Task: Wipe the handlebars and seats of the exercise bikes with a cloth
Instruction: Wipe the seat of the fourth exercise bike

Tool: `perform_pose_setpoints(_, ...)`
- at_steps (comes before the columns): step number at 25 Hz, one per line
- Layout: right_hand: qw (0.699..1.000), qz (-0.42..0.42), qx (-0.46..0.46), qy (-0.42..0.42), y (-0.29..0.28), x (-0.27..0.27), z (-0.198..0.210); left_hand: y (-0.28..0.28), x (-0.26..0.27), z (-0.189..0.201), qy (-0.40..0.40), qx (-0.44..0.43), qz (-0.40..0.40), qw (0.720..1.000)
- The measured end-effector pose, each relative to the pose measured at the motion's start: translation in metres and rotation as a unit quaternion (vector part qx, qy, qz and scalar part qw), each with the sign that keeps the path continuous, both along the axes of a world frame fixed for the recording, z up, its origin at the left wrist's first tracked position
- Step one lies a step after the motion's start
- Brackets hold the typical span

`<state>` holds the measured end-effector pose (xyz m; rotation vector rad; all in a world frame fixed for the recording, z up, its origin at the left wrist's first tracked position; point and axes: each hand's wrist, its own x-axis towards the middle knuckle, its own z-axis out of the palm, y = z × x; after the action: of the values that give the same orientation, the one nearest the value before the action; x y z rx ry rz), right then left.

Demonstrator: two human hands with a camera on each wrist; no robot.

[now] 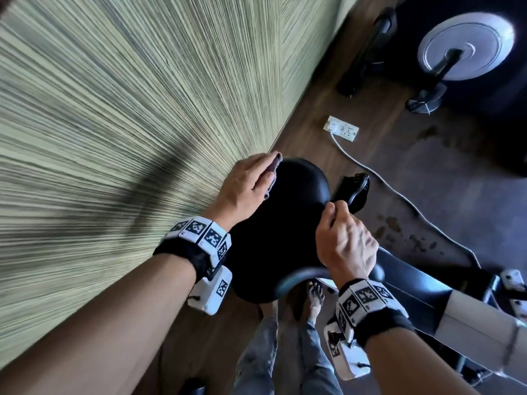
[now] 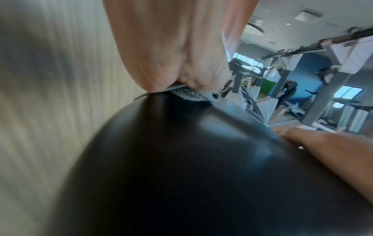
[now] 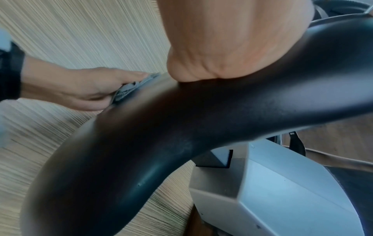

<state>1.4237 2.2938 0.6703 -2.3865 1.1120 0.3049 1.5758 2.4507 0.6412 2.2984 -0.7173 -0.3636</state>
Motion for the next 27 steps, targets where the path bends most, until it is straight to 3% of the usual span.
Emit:
perform_pose_setpoints(2, 1.0, 0.001, -0.005, 0.002, 0.0, -0.001, -0.001, 0.025, -0.02, 0.007, 0.078, -0.045, 0.052, 0.995)
perform_pose_setpoints(4, 1.0, 0.005, -0.008, 0.002, 0.001, -0.001, -0.001, 0.051, -0.048, 0.014, 0.092, -0.06, 0.101, 0.989)
perform_pose_setpoints(8, 1.0, 0.002, -0.007, -0.02, 0.001, -0.002, 0.0, 0.063, -0.055, 0.02, 0.061, -0.053, 0.2, 0.976)
perform_pose_setpoints(13, 1.0, 0.001, -0.008, -0.018, 0.003, 0.0, 0.0, 0.036, -0.044, 0.008, 0.083, -0.023, 0.238, 0.967)
perform_pose_setpoints(18, 1.0, 0.011, 0.001, -0.018, 0.004, -0.002, 0.001, 0.05, -0.114, -0.003, -0.025, -0.03, 0.35, 0.936)
perform_pose_setpoints(21, 1.0, 0.017, 0.0, -0.016, 0.005, -0.002, -0.001, 0.046, -0.163, -0.009, -0.004, 0.021, 0.414, 0.91)
perform_pose_setpoints(27, 0.999, 0.024, -0.011, -0.026, 0.006, -0.003, -0.001, 0.037, -0.123, -0.007, 0.03, 0.018, 0.47, 0.882)
